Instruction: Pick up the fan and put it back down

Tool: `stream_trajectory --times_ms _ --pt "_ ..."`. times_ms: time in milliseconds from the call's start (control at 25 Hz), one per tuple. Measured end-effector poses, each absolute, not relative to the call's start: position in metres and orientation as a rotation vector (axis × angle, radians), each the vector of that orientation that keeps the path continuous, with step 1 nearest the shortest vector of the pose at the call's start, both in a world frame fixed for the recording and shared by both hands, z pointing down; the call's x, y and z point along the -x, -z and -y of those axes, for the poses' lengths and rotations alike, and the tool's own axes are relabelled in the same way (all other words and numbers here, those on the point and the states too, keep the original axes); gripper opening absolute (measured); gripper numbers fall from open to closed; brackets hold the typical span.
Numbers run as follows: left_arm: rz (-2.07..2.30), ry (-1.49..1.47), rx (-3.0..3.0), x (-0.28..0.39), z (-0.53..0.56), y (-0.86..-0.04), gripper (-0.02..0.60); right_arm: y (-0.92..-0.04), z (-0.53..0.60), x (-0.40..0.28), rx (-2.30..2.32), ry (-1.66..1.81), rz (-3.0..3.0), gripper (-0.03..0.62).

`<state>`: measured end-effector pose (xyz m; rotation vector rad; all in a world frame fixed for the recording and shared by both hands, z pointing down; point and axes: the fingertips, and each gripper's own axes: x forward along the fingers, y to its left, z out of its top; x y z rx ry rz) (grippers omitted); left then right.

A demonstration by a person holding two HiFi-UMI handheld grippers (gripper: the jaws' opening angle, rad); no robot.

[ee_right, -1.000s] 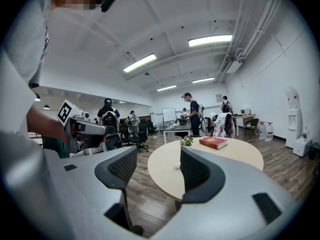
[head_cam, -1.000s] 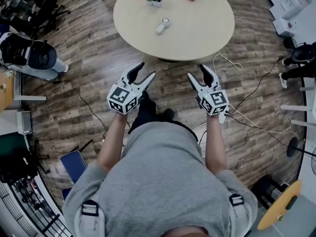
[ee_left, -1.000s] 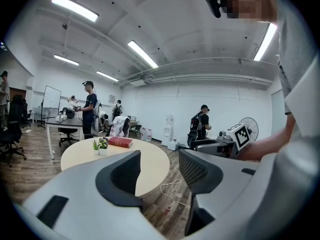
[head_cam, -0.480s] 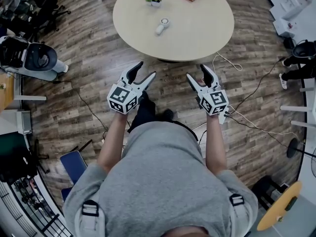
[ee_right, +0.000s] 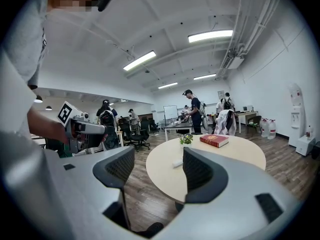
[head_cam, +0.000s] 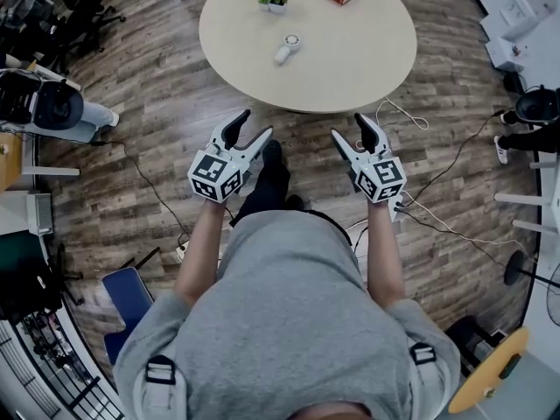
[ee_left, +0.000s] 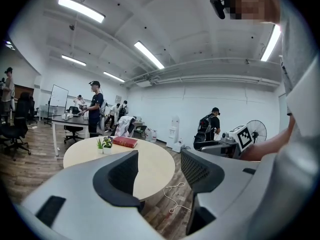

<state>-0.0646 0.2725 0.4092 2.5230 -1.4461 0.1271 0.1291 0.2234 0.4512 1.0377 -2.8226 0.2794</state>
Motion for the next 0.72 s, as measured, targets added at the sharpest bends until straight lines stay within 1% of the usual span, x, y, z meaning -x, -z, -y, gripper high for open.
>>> stream_trajectory --times_ms 720 --pt "1.402 -0.126 -2.529 0.079 -0.183 -0.419 0.27 -0.469 -0.152 -0.121 -1.079 -0.317 2.759 0.304"
